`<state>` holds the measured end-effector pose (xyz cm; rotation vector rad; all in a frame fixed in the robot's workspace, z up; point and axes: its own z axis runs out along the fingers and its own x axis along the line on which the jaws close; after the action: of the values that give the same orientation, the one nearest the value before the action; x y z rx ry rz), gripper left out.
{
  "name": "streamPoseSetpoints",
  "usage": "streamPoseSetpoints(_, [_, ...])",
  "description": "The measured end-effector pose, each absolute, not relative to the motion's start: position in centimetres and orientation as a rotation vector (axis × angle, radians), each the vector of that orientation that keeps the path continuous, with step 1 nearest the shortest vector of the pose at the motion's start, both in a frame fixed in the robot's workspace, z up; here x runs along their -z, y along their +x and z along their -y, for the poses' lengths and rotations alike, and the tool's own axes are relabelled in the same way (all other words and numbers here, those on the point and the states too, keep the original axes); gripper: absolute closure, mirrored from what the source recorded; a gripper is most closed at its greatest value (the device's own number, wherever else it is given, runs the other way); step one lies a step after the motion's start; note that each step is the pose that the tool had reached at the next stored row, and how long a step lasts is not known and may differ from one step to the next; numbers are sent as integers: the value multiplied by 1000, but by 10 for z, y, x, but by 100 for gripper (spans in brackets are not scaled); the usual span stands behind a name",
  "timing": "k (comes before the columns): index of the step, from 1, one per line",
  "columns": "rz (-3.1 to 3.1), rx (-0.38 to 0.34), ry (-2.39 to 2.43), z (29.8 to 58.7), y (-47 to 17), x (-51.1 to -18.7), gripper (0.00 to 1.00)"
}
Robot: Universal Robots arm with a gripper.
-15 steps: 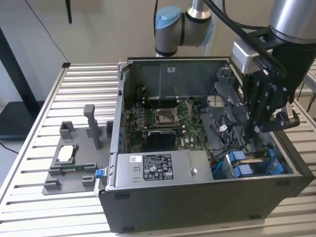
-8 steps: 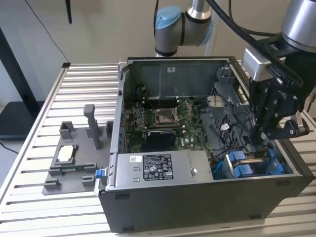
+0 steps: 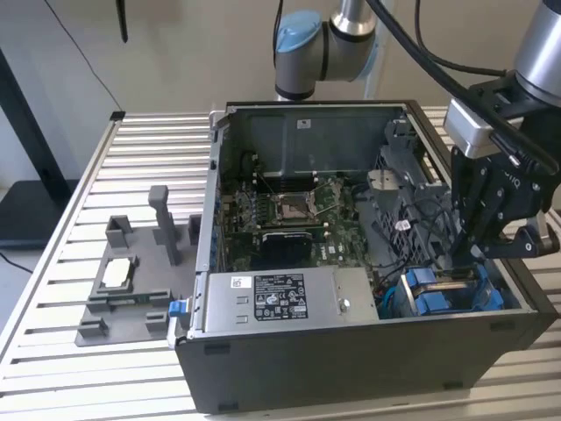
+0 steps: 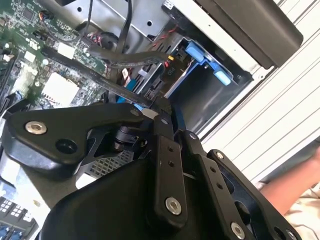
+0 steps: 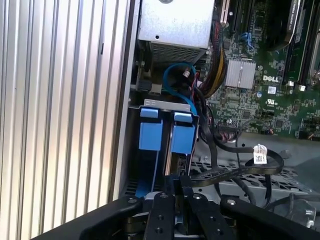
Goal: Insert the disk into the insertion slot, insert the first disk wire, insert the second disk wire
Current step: 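Insert the second disk wire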
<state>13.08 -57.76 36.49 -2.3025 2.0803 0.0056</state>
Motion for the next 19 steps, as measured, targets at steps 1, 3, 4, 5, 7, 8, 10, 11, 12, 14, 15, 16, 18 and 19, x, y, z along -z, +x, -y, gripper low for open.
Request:
streamPoseSetpoints(1, [-2079, -11, -2301, 578, 131, -364, 84])
streamPoseSetpoints(3, [-2077, -19, -2298, 578, 132, -363, 84])
streamPoseSetpoints(4, [-2077, -23, -2294, 578, 132, -362, 84])
streamPoseSetpoints(5, [-2082, -26, -2287, 578, 132, -361, 84])
streamPoseSetpoints(7, [-2103, -29, -2264, 578, 132, -360, 84])
streamPoseSetpoints(8, [-2118, -29, -2249, 578, 132, -359, 84])
streamPoseSetpoints(10, [-2149, -28, -2219, 578, 132, -358, 84])
streamPoseSetpoints(11, [-2165, -27, -2204, 578, 132, -357, 84])
streamPoseSetpoints(12, [-2181, -27, -2188, 578, 132, -356, 84])
streamPoseSetpoints(14, [-2208, -27, -2161, 578, 132, -355, 84])
streamPoseSetpoints(15, [-2219, -28, -2150, 578, 132, -354, 84])
streamPoseSetpoints(16, [-2225, -30, -2143, 578, 132, -353, 84])
streamPoseSetpoints(18, [-2233, -35, -2131, 578, 132, -352, 84])
streamPoseSetpoints(19, [-2233, -41, -2125, 578, 132, -351, 84])
